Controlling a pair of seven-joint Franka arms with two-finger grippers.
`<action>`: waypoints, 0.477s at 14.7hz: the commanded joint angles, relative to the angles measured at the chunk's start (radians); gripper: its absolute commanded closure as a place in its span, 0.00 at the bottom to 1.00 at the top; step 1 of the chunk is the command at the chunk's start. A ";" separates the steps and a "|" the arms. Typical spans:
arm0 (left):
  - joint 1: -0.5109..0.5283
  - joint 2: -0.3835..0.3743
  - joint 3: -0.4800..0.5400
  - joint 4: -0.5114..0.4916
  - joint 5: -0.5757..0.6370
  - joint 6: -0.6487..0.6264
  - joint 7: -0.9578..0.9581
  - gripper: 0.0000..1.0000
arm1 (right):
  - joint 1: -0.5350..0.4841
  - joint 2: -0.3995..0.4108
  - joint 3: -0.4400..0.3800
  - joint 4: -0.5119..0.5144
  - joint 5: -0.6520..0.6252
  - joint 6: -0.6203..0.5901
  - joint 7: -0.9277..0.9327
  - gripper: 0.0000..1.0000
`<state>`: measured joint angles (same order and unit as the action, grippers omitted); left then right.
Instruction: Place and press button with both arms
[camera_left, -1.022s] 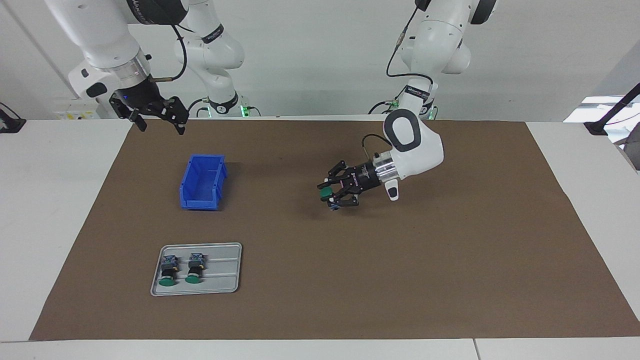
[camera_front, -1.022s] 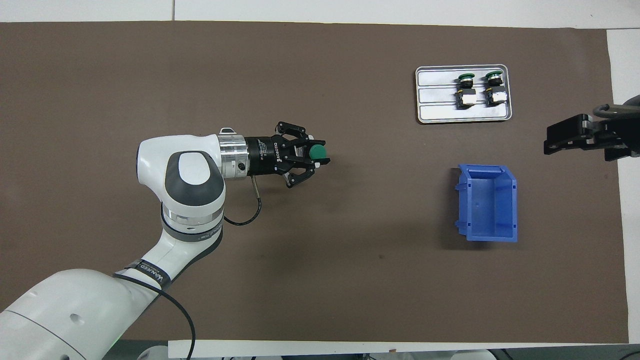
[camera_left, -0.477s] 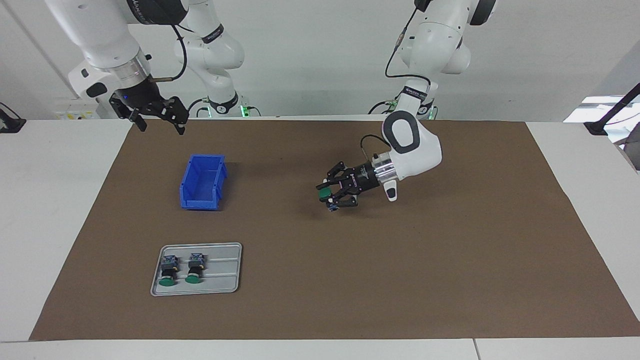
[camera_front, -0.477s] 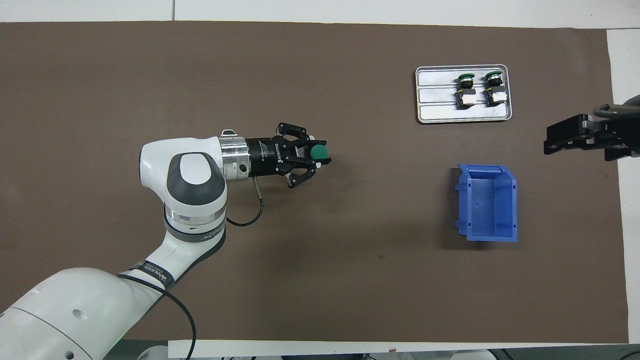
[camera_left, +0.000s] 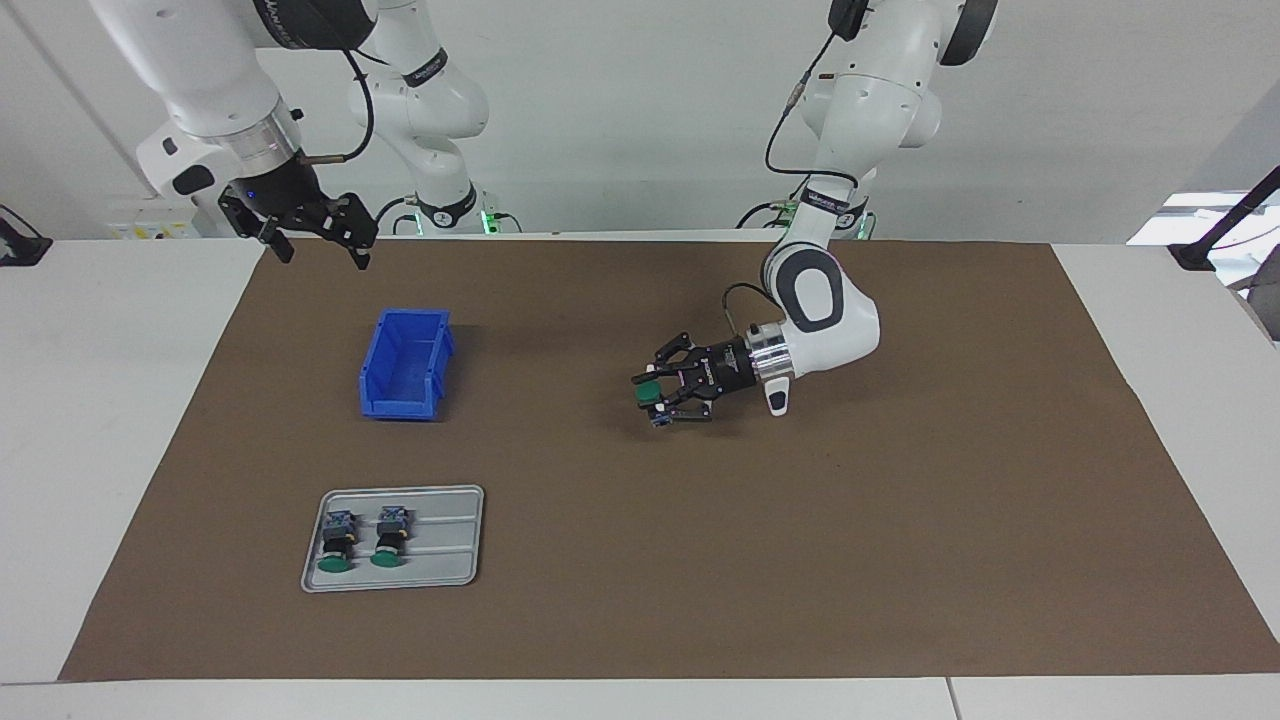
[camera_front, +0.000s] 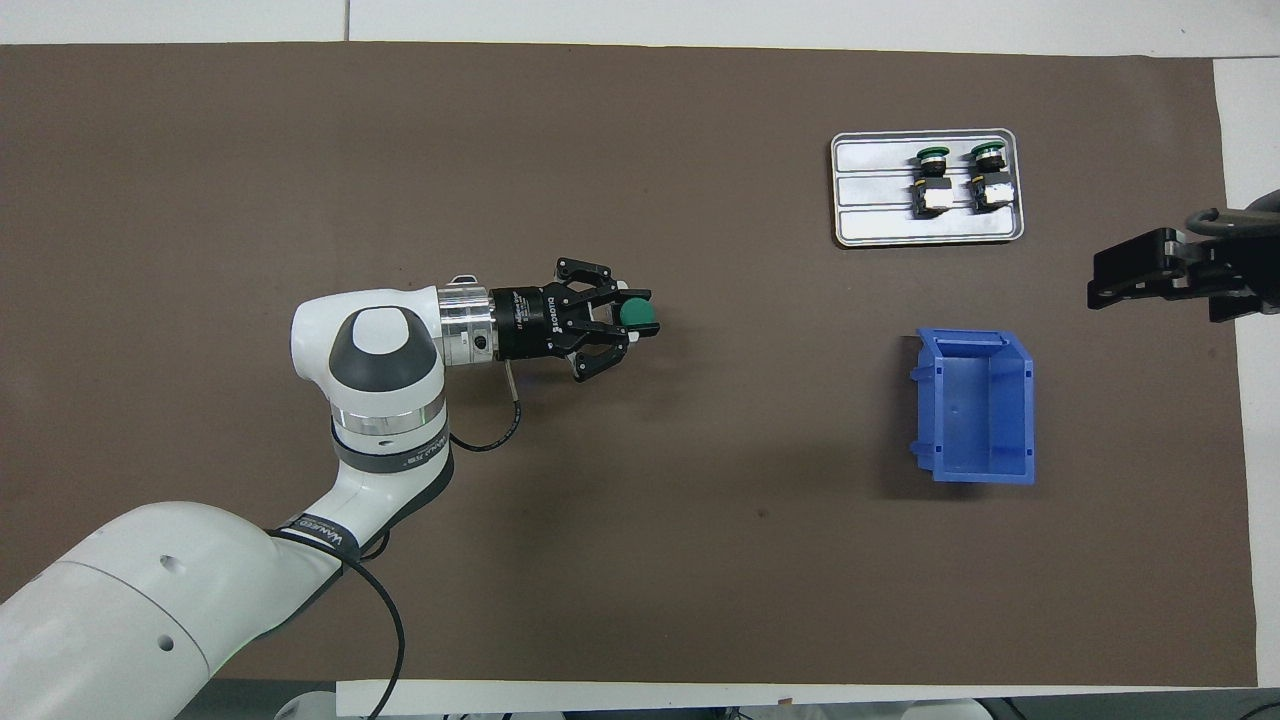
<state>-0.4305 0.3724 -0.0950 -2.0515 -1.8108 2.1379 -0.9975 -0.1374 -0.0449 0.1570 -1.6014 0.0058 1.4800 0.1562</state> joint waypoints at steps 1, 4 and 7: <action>0.027 0.028 0.000 -0.018 -0.044 -0.091 0.031 1.00 | -0.016 -0.013 0.010 -0.017 -0.006 -0.003 -0.023 0.00; 0.029 0.033 0.000 -0.018 -0.047 -0.098 0.036 1.00 | -0.016 -0.013 0.010 -0.017 -0.006 -0.003 -0.023 0.00; 0.039 0.062 -0.002 -0.012 -0.047 -0.102 0.037 1.00 | -0.016 -0.013 0.010 -0.017 -0.006 -0.003 -0.023 0.00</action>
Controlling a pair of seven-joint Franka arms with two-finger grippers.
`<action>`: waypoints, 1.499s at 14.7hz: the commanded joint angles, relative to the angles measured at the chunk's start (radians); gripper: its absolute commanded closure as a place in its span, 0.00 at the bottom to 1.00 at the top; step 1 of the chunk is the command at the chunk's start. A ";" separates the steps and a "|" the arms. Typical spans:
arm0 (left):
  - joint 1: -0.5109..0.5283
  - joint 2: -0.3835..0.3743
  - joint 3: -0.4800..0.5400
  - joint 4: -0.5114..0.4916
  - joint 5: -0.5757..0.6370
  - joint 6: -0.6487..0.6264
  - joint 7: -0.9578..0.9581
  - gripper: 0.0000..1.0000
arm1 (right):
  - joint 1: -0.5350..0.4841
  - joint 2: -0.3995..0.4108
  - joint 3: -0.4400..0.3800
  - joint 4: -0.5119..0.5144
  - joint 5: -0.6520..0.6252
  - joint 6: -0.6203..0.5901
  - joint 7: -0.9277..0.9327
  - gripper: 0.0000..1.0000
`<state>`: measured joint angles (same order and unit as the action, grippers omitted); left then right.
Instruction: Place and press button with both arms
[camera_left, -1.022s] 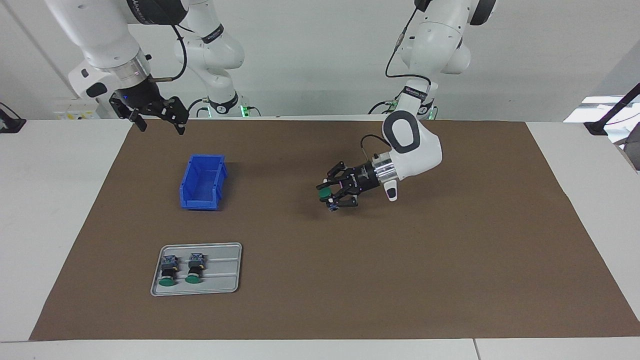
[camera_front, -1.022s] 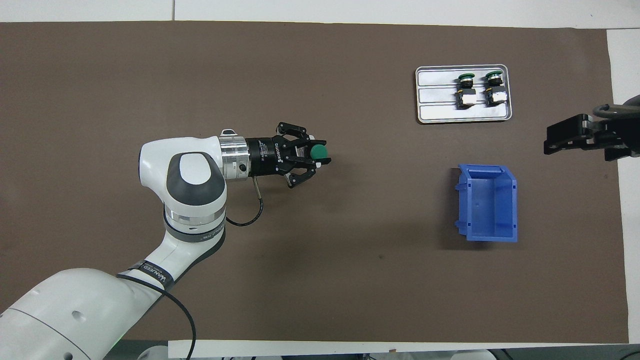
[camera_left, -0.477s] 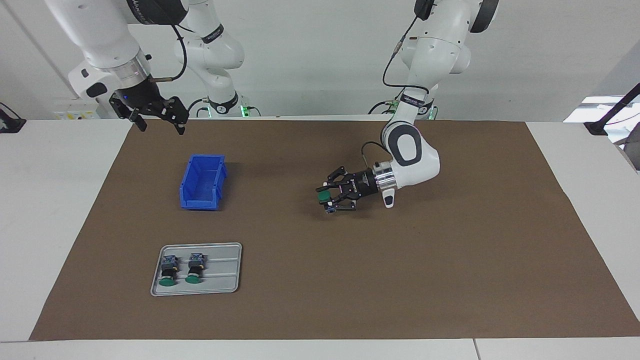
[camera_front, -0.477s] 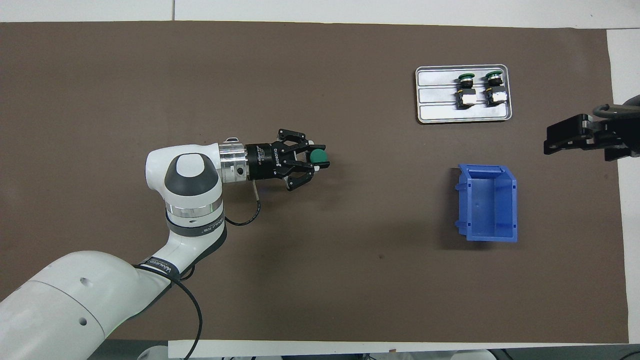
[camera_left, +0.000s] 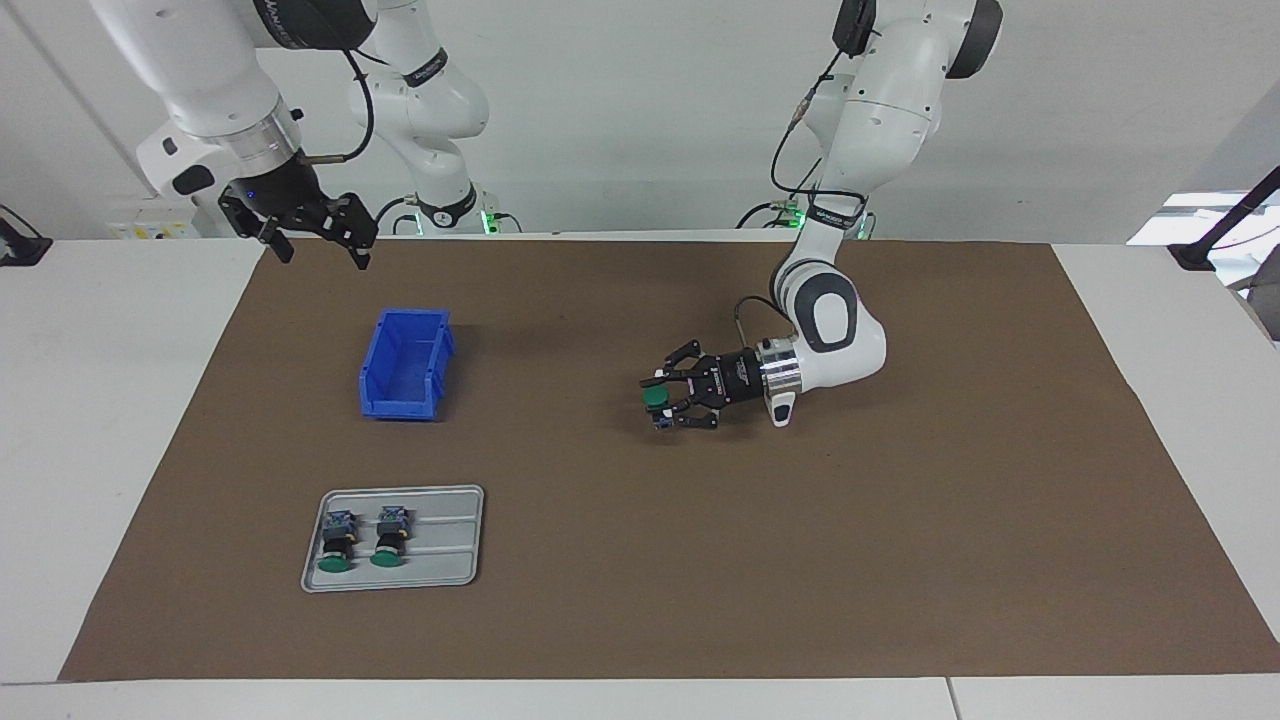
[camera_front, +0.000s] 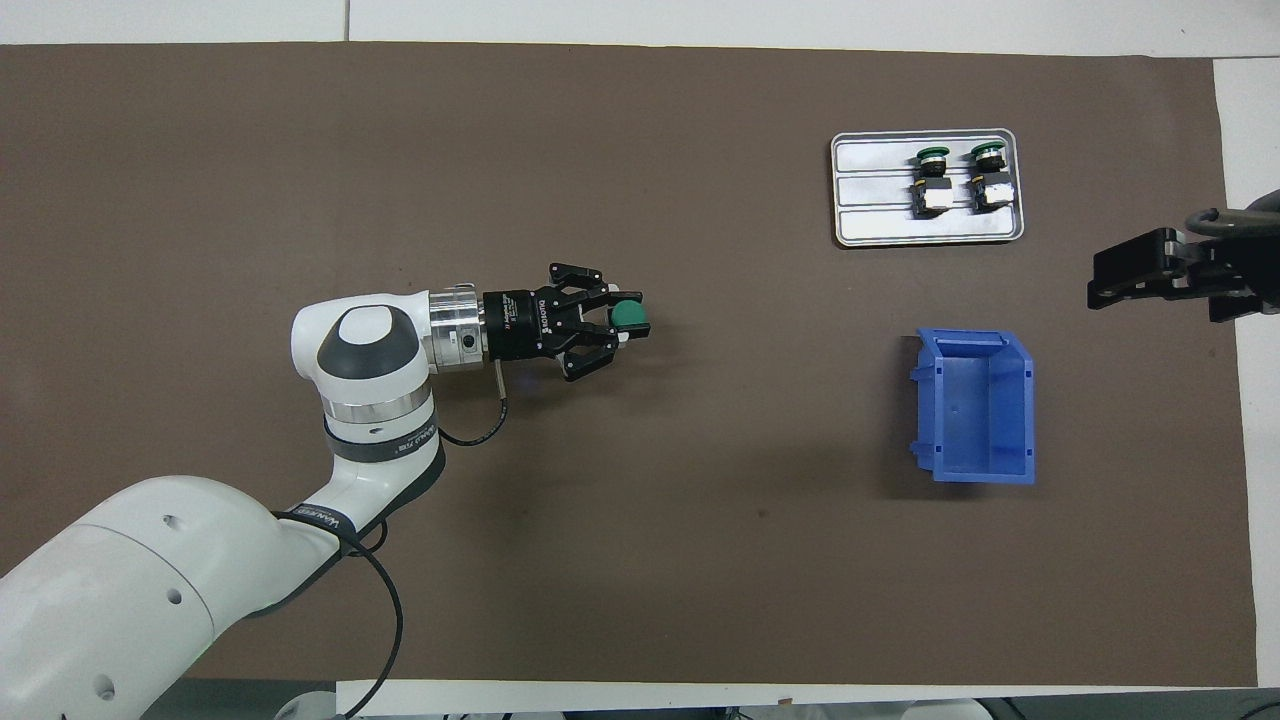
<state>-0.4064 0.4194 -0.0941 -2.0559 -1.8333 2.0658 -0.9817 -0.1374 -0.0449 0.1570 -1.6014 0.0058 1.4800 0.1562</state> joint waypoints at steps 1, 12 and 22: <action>0.015 0.025 -0.001 -0.007 -0.024 -0.032 0.026 1.00 | -0.016 -0.013 0.010 -0.017 -0.006 -0.003 -0.023 0.00; 0.009 0.035 0.001 -0.007 -0.021 -0.015 0.075 0.00 | -0.016 -0.015 0.010 -0.017 -0.006 -0.003 -0.023 0.00; 0.061 0.015 0.004 -0.017 0.009 -0.056 0.064 0.00 | -0.016 -0.015 0.010 -0.017 -0.006 -0.003 -0.023 0.00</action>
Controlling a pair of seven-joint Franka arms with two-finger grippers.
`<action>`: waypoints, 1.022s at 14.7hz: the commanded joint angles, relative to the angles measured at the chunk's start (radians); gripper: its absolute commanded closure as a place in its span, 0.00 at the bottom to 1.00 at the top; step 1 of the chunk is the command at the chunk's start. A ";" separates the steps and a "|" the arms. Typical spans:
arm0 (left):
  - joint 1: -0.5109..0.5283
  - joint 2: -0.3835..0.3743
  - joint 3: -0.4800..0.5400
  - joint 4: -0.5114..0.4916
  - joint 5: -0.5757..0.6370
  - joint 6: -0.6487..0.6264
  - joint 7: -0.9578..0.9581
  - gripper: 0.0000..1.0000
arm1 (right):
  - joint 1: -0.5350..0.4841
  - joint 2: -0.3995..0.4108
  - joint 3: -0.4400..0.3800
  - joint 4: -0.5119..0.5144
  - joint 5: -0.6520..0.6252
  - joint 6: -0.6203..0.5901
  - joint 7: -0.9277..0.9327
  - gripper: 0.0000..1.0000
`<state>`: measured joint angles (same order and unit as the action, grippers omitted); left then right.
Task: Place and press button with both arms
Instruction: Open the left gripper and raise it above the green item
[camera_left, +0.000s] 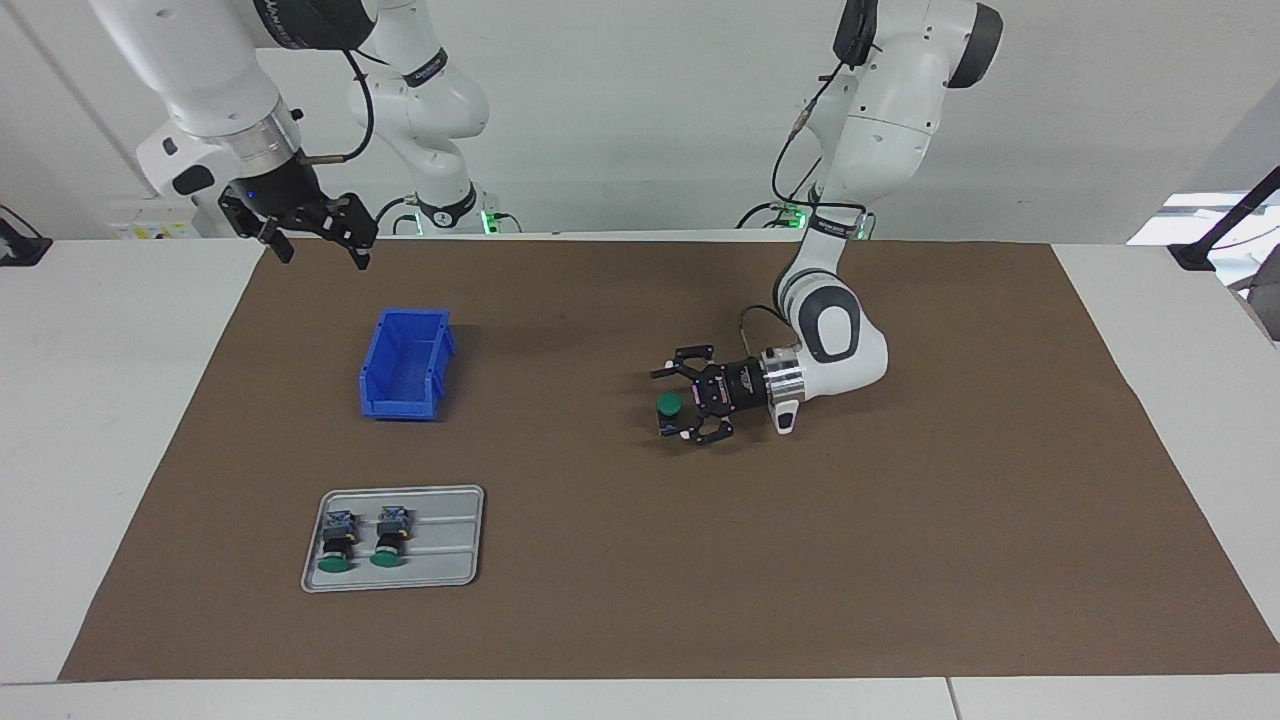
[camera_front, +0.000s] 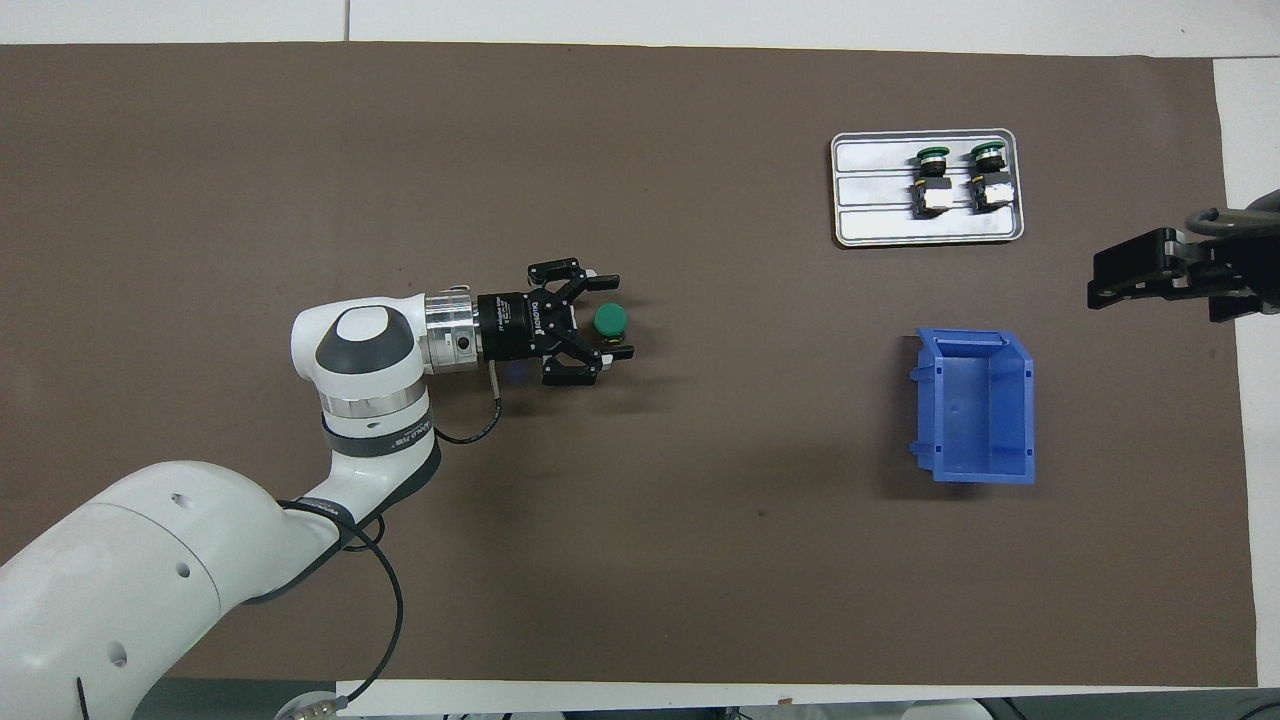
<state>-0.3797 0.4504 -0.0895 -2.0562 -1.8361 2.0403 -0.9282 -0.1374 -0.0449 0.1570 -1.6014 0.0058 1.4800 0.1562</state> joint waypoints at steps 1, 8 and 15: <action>0.041 -0.031 0.001 -0.015 0.050 -0.031 0.011 0.00 | -0.016 -0.015 0.010 -0.017 -0.006 -0.003 -0.023 0.00; 0.047 -0.065 0.007 0.189 0.493 -0.029 -0.119 0.00 | -0.016 -0.013 0.010 -0.017 -0.006 -0.003 -0.023 0.00; 0.001 -0.102 0.005 0.421 0.986 -0.098 -0.305 0.00 | -0.016 -0.013 0.010 -0.017 -0.006 -0.003 -0.023 0.00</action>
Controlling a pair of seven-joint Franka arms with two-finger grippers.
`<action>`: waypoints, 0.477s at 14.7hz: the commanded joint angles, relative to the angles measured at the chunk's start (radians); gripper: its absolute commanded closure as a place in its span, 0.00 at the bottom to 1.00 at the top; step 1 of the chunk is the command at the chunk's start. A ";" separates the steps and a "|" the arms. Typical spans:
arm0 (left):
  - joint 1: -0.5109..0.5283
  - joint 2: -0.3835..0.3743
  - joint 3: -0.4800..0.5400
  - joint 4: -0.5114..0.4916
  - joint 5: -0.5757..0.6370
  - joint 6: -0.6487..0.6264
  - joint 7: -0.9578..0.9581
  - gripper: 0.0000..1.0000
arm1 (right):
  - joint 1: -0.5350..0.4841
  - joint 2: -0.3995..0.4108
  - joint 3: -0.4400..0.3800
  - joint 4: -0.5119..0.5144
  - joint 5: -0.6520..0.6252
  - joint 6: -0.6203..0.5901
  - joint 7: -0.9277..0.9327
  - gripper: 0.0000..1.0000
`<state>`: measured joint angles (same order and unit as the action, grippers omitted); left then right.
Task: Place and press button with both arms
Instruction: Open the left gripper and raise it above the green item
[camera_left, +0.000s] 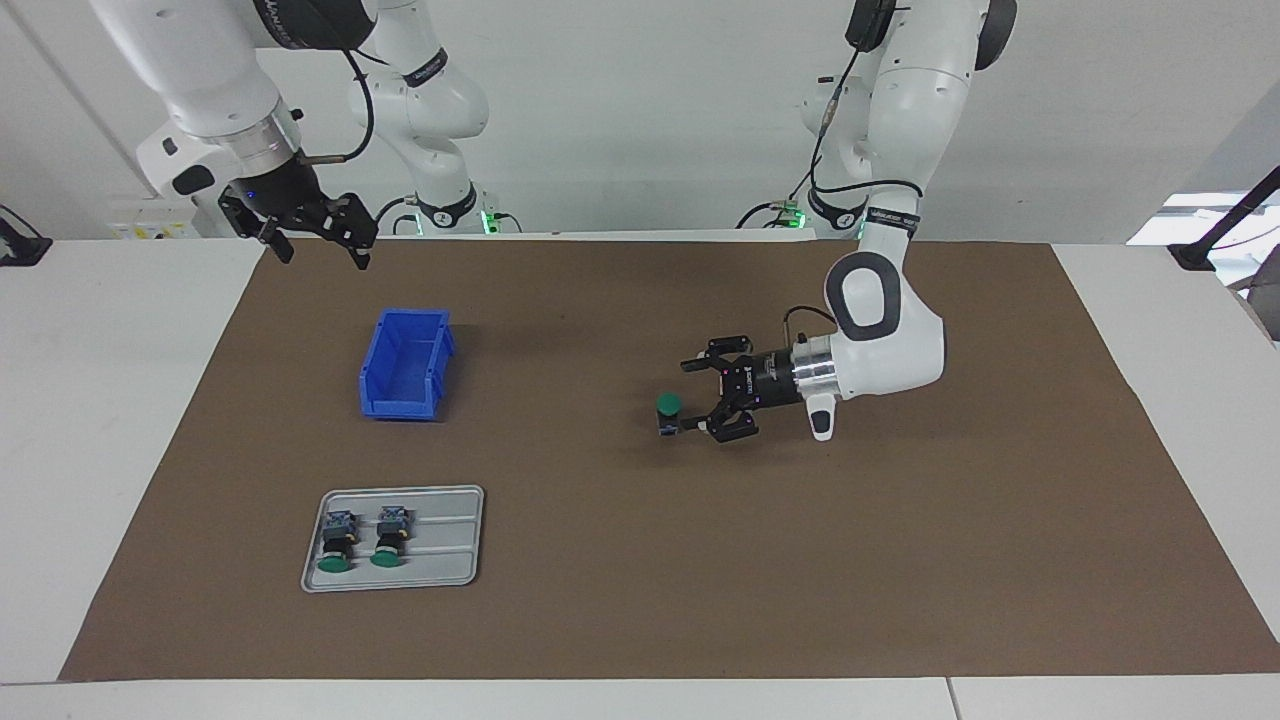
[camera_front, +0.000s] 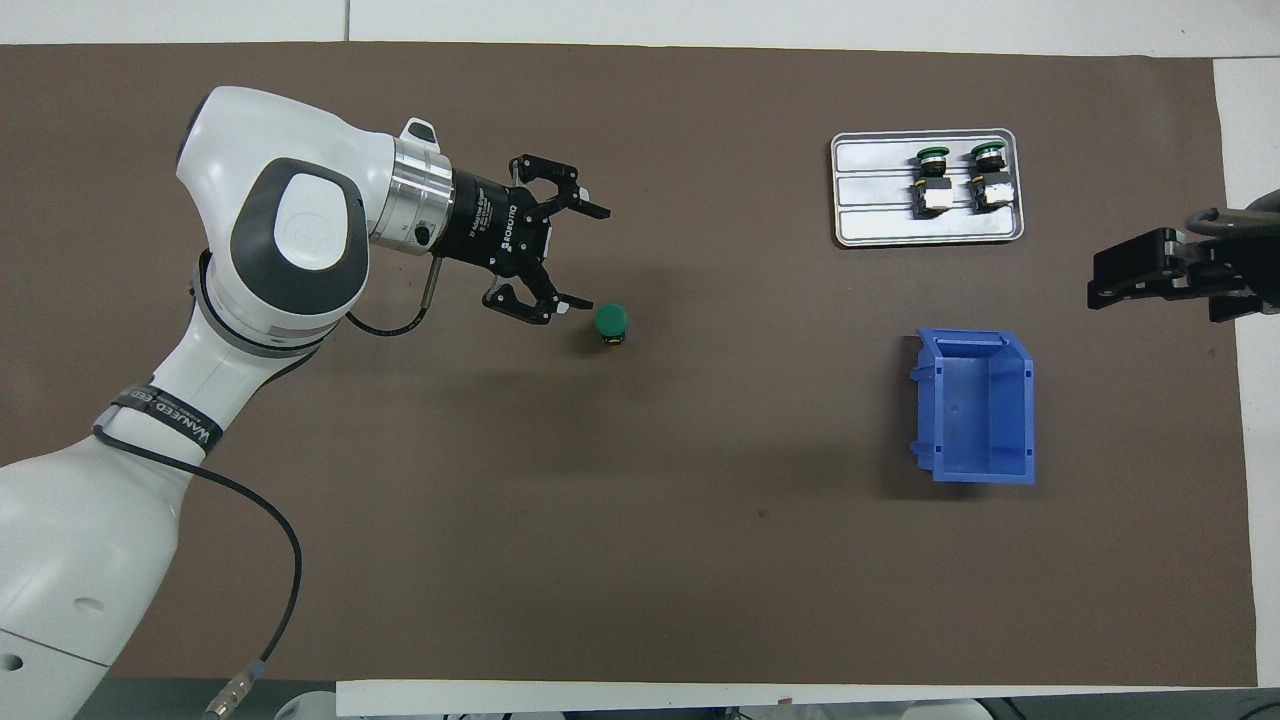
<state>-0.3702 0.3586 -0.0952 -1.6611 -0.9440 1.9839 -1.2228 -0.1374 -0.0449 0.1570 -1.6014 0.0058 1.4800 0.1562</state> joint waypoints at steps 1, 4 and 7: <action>-0.010 -0.010 0.006 0.040 0.184 -0.063 -0.009 0.00 | -0.016 -0.015 0.010 -0.017 -0.006 -0.003 -0.023 0.00; -0.061 -0.013 0.003 0.070 0.348 -0.102 -0.011 0.00 | -0.016 -0.013 0.010 -0.017 -0.006 -0.003 -0.023 0.00; -0.140 -0.012 0.002 0.095 0.526 -0.099 0.005 0.00 | -0.016 -0.015 0.010 -0.017 -0.006 -0.003 -0.023 0.00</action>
<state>-0.4593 0.3461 -0.1039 -1.5859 -0.5071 1.9035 -1.2219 -0.1374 -0.0449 0.1570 -1.6014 0.0058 1.4800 0.1562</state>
